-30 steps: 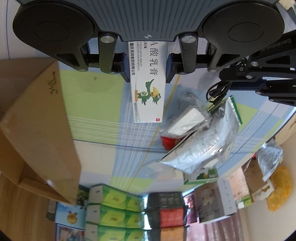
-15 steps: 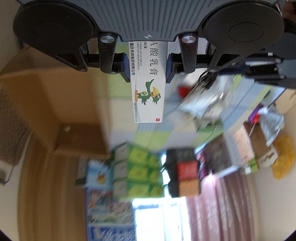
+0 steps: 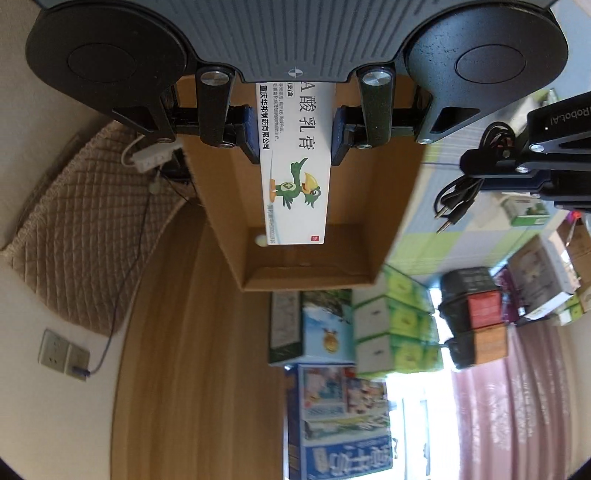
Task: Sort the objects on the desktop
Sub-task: 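Carry cable and medicine box into the cardboard box and open both tools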
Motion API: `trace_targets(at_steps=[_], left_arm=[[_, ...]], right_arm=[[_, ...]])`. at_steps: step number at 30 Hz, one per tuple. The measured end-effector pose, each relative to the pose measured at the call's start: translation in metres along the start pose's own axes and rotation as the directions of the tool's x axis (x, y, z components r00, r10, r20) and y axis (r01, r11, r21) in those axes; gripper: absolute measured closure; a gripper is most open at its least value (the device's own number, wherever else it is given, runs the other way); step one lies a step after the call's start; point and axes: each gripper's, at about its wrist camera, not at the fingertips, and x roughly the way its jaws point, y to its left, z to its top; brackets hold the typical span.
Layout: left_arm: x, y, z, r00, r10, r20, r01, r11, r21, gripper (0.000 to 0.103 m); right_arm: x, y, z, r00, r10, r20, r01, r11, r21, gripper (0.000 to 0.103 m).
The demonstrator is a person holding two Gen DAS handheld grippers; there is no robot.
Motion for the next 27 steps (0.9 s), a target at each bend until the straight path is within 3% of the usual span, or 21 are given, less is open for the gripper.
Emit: trace_targets(at_steps=[7,16,18,27], left_arm=[[0.048,-0.015,0.002,0.998,-0.032,-0.045,0.033,0.999,0.008,0.093],[0.084,-0.017,0.000,0.996,-0.052,-0.072,0.052,0.999,-0.011,0.093],[0.088,-0.015,0.001,0.995,-0.054,-0.080,0.052,0.998,-0.029,0.086],[0.058,0.001,0.000,0.999,-0.010,-0.035,0.008,0.999,-0.043,0.084]], right_arm=[[0.025,-0.030,-0.004,1.000,-0.002,-0.024,0.003,0.999,0.033,0.068],[0.049,-0.038,-0.004,0.999,0.004,-0.045,-0.002,0.999,0.044,0.068],[0.052,-0.038,-0.005,0.999,0.009,-0.049,-0.006,0.999,0.049,0.068],[0.050,-0.033,-0.006,0.999,0.039,-0.024,-0.038,0.998,0.059,0.067]])
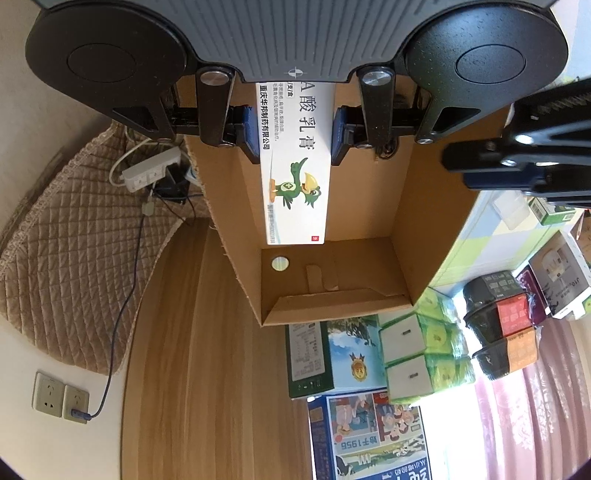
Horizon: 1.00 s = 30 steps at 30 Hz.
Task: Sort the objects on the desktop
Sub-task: 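Carry cable and medicine box into the cardboard box and open both tools, then return both tools to the table toward the foil bag and plastic tray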
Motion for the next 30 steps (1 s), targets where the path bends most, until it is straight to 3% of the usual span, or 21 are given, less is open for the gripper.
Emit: trace_targets(at_steps=[2,3,4,16,20,30], left_arm=[[-0.010,0.003,0.000,1.000,0.015,0.008,-0.015,1.000,-0.001,0.083],[-0.016,0.005,-0.002,1.000,0.026,0.013,-0.026,1.000,0.000,0.081],[-0.021,0.007,-0.002,0.999,0.037,0.014,-0.038,0.999,0.004,0.079],[-0.105,0.029,-0.026,0.983,0.184,0.020,-0.184,0.983,0.012,0.057],[-0.131,0.044,-0.035,0.975,0.222,0.032,-0.221,0.975,-0.007,0.039],[-0.183,0.102,-0.066,0.950,0.306,0.067,-0.302,0.951,-0.058,0.012]], right_arm=[[-0.004,0.001,0.002,1.000,0.004,0.019,-0.005,1.000,0.015,0.053],[-0.007,0.002,0.002,0.999,0.005,0.033,-0.006,1.000,0.023,0.037],[-0.011,0.004,0.003,0.999,0.010,0.048,-0.011,1.000,0.026,0.032],[-0.070,0.047,0.002,0.992,0.084,0.098,-0.082,0.996,-0.026,0.027],[-0.089,0.068,0.000,0.987,0.111,0.114,-0.105,0.993,-0.053,0.022],[-0.112,0.137,-0.002,0.972,0.190,0.138,-0.174,0.977,-0.120,0.008]])
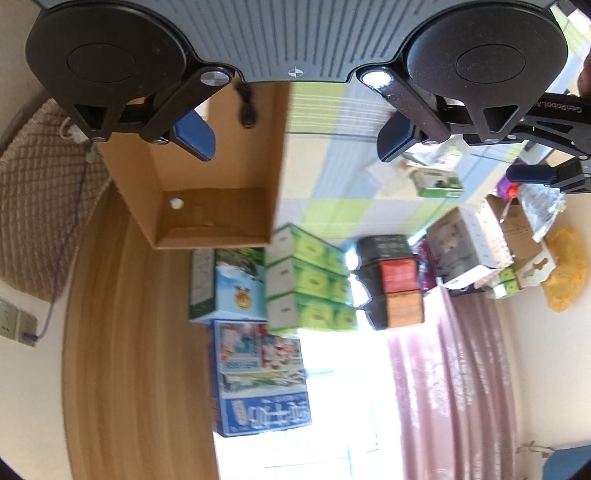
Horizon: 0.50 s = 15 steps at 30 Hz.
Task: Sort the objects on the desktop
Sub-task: 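Return both tools to the table toward the foil bag and plastic tray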
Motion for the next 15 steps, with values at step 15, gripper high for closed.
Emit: trace_targets(at_steps=[15], left_arm=[[0.001,0.094,-0.060,0.991,0.113,-0.066,-0.117,0.991,-0.065,0.005]], right_arm=[[0.051,0.078,-0.037,0.990,0.083,-0.110,-0.088,0.995,-0.043,0.003]])
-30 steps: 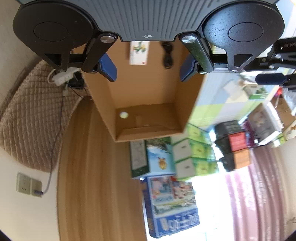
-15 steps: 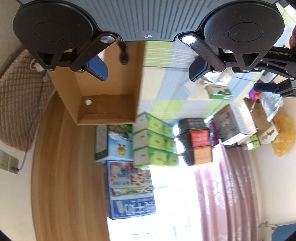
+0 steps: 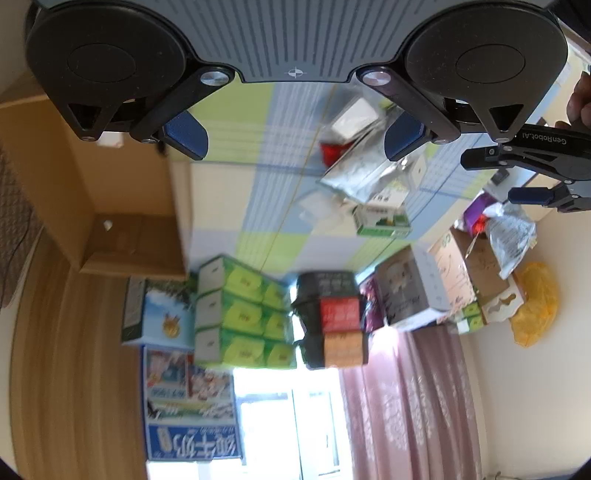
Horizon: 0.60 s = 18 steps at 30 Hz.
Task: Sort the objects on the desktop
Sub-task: 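Return both tools to the table toward the foil bag and plastic tray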
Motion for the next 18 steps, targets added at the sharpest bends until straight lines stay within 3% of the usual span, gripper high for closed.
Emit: trace_targets(at_steps=[7,12,18], left_arm=[[0.037,0.017,-0.031,0.998,0.049,-0.029,-0.047,0.998,0.048,0.006],[0.072,0.025,-0.044,0.998,-0.028,-0.061,0.029,0.999,0.029,0.009],[0.104,0.020,-0.050,0.992,-0.064,-0.107,0.075,0.992,0.100,0.017]], right_arm=[[0.061,0.009,-0.027,0.996,0.007,-0.093,-0.010,1.000,-0.029,0.003],[0.100,0.009,-0.042,0.987,0.011,-0.158,-0.016,1.000,-0.027,0.003],[0.138,0.011,-0.044,0.975,0.034,-0.219,-0.045,0.998,-0.047,0.003]])
